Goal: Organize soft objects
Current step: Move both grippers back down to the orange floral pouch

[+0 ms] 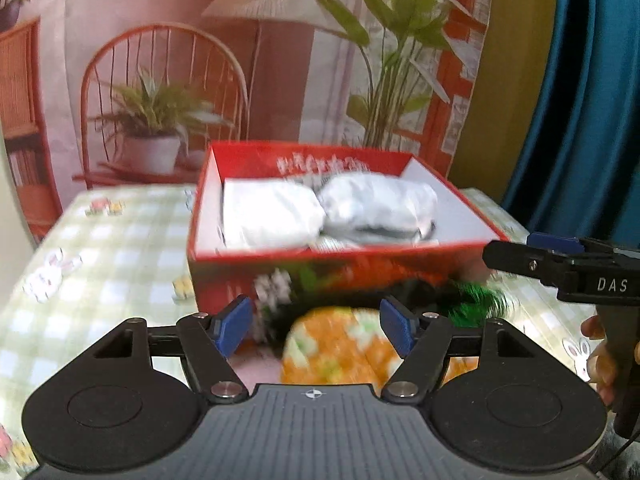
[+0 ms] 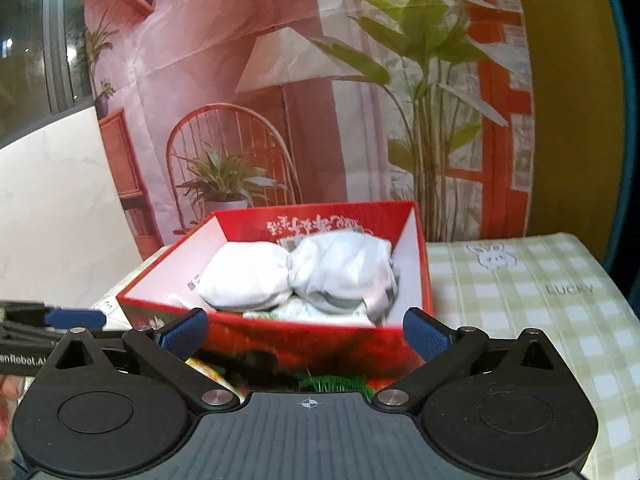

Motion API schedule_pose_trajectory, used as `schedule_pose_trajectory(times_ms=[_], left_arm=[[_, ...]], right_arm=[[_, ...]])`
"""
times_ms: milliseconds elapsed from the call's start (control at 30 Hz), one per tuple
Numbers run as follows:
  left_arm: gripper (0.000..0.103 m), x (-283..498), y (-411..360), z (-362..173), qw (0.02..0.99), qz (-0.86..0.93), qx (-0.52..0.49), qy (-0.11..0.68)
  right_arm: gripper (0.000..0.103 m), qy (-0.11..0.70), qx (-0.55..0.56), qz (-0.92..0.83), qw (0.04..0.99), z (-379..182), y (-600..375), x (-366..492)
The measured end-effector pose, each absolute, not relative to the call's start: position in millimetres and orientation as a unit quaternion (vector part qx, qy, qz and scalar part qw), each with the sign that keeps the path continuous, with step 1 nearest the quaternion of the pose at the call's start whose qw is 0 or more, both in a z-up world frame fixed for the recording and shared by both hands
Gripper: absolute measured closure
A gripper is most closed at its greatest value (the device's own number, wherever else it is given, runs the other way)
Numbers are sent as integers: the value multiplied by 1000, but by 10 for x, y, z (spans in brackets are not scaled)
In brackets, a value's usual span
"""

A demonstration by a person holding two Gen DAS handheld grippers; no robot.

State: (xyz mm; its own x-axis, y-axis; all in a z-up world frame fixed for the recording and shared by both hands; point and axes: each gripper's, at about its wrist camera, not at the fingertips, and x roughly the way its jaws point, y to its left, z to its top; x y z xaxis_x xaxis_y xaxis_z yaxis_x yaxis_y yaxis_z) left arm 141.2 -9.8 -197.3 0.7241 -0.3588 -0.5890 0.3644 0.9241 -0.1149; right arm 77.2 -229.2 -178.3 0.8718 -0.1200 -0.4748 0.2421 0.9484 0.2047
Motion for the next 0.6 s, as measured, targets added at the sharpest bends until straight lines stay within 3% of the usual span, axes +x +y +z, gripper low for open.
schedule_pose_trajectory(times_ms=[233,600], left_arm=[[30,1240,-146,-2196,926,-193,8,325],[30,1099,-97,-2447,916,-187,-24,354]], right_arm=[[0,243,150,-141,948,-2075,-2180,483],[0,324,170,-103,925,-2521,-2038,337]])
